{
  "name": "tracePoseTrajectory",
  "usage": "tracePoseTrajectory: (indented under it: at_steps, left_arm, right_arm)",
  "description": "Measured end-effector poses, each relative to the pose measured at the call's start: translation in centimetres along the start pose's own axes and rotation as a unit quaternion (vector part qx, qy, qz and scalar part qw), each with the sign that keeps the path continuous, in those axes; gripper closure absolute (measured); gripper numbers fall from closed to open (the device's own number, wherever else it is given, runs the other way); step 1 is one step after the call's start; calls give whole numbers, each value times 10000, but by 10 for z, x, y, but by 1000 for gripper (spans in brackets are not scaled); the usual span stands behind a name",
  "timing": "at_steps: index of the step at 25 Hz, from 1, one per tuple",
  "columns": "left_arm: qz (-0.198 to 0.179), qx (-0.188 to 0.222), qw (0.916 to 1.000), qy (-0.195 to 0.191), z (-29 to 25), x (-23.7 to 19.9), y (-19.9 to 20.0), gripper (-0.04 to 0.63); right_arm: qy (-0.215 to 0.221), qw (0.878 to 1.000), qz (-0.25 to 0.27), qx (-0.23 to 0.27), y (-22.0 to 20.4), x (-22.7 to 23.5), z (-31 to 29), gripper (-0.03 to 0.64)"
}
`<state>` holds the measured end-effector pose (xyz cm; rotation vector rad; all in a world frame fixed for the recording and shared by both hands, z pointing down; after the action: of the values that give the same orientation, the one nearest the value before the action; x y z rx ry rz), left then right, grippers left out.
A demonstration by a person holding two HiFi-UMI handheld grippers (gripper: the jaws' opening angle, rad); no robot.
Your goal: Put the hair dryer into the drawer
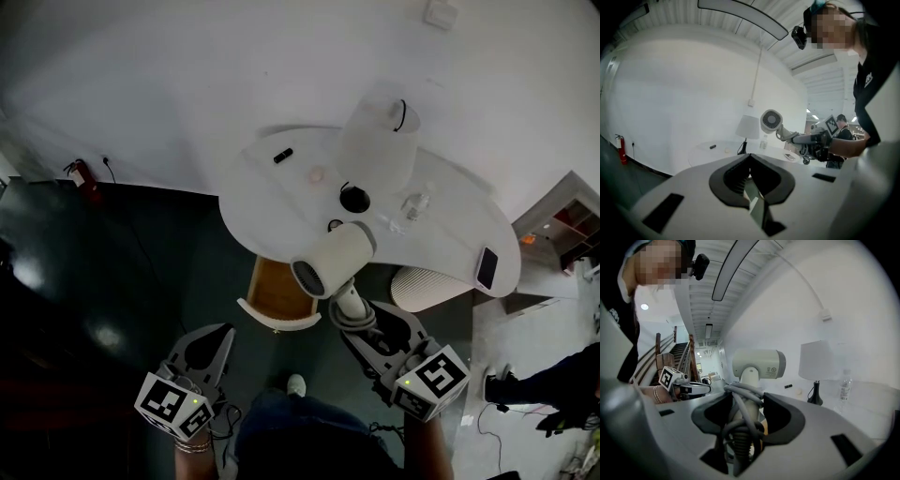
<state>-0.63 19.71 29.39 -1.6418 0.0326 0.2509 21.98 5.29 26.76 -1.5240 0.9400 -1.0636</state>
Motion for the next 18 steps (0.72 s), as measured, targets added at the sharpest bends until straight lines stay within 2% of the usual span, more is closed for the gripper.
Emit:
tracePoseTrajectory:
  at_steps: [9, 13, 18]
  left_arm:
    - [-24, 4, 9994, 336, 3, -2, 5, 580]
    - [-19, -52, 9995, 305, -2, 1, 2, 580]
    - [43, -128, 9999, 90, -13, 2, -5, 580]
  right_arm:
    - [91, 9997, -129, -179, -13, 12, 4, 396]
    - [109, 9996, -140, -206, -15, 13, 5, 396]
    - [53, 9996, -134, -242, -22, 14, 8, 396]
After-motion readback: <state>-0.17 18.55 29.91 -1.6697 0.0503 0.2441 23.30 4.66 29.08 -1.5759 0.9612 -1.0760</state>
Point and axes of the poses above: the fingertips, and each gripper's own axes: z backward along the fingers, x to its right, y out of its top, the point moved 6 cm from there along z, backward along the fingers, and after that the axes turned 8 degrees about x, right-handed, at the moved point
